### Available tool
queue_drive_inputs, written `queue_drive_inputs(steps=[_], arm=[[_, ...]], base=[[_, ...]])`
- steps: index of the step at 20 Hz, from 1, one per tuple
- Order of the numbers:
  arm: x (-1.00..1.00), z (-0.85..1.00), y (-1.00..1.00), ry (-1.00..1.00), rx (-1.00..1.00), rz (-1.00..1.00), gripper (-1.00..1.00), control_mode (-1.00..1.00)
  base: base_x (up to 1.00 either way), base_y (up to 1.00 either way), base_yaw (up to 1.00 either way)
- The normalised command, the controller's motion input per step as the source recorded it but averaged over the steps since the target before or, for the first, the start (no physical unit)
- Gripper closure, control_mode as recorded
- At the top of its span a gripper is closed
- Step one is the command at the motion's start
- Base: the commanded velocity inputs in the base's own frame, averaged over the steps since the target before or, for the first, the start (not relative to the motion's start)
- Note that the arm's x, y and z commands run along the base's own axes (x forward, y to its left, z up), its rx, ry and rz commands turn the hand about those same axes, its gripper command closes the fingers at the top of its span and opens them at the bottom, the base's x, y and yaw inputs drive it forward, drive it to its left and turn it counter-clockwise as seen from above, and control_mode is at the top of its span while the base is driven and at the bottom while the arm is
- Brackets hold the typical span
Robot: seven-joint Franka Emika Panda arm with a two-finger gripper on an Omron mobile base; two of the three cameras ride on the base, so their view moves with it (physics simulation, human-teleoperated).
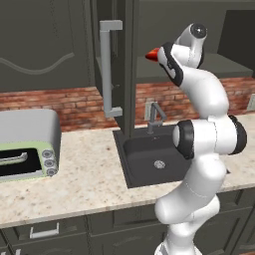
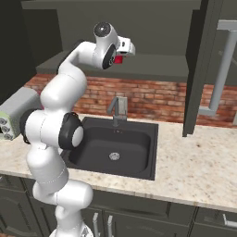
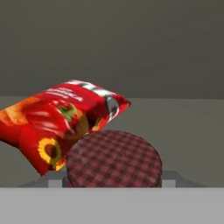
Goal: Pick the avocado and bread from the counter and place them on the plate. Then pick the jam from the cabinet and place it next to the plate. Lastly close the cabinet door.
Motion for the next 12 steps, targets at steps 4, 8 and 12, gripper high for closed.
queue_drive_inputs(steps=[4,8,12], arm=[[0.09,-0.04,-0.04,0.00,0.00,0.00,1.00,-1.00],[0.02,0.00,0.00,0.00,0.00,0.00,1.00,-1.00],[-0.27,0.00,0.00,-0.02,0.00,0.00,1.00,-1.00]], base=[[0.00,0.00,0.00],[0.00,0.00,0.00],[0.00,0.00,0.00]])
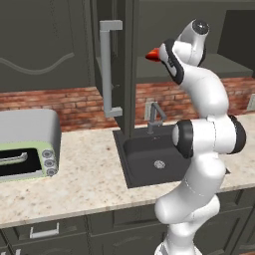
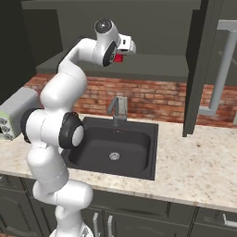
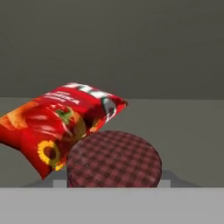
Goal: Pick the avocado and bread from the counter and place them on the plate. Then pick the jam from the cabinet and place it next to the plate. Lastly close the cabinet door.
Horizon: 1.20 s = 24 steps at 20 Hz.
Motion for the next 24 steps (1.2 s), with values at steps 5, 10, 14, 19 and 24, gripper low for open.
queue_drive_inputs(steps=[5,10,14,19,24], arm=[[-0.99,0.13,0.00,-0.19,0.00,0.04,1.00,-1.00],[-1.00,0.16,0.00,-0.21,0.00,0.09,1.00,-1.00],[-1.00,0.23,0.00,-0.14,0.00,0.10,1.00,-1.00],[-1.00,0.59,0.00,-0.01,0.00,0.10,1.00,-1.00],[-1.00,0.58,0.00,0.07,0.00,0.11,1.00,-1.00]], base=[[0.00,0.00,0.00],[0.00,0.00,0.00],[0.00,0.00,0.00],[0.00,0.00,0.00],[0.00,0.00,0.00]])
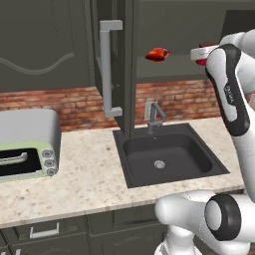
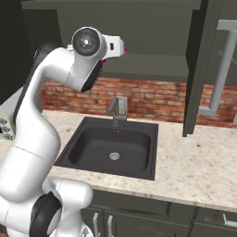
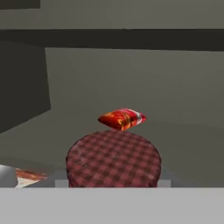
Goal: Pick the avocado and bread from the counter and place them on the plate. Then pick the jam from the cabinet and place it next to the plate. Lastly close the cabinet door.
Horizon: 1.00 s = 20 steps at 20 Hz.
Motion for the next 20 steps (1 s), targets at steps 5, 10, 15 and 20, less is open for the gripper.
queue_drive_inputs(steps=[5,10,15,20], arm=[[-1.00,0.00,0.05,0.04,0.00,0.09,1.00,-1.00],[-1.00,-0.34,0.04,-0.06,0.00,0.09,1.00,-1.00],[-1.00,-0.66,0.24,-0.25,0.00,0.05,1.00,-1.00],[-1.00,-0.47,0.42,-0.16,0.00,0.00,1.00,-1.00]], base=[[0.00,0.00,0.00],[0.00,0.00,0.00],[0.00,0.00,0.00],[0.00,0.00,0.00]])
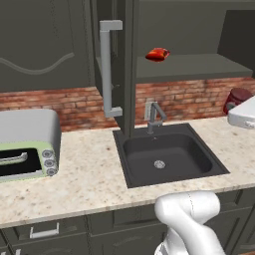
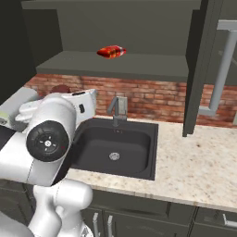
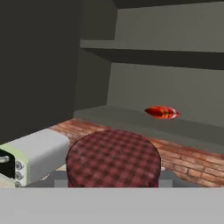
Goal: Pick the avocado and bread from the counter and place them on the plate. Then pick the jam from the cabinet and place it next to the plate. Lastly close the cabinet door.
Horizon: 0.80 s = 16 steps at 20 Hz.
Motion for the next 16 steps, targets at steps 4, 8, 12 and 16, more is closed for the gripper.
queue_drive_inputs(steps=[4,8,12,16], arm=[[-1.00,-0.37,0.30,-0.02,0.00,0.00,1.00,-1.00],[-0.99,-0.09,0.02,0.00,0.00,0.00,1.00,-1.00],[-0.75,0.00,-0.28,0.00,0.00,0.00,1.00,-1.00],[-0.54,-0.06,-0.06,-0.01,0.00,0.00,1.00,-1.00]], base=[[0.00,0.00,0.00],[0.00,0.00,0.00],[0.00,0.00,0.00],[0.00,0.00,0.00]])
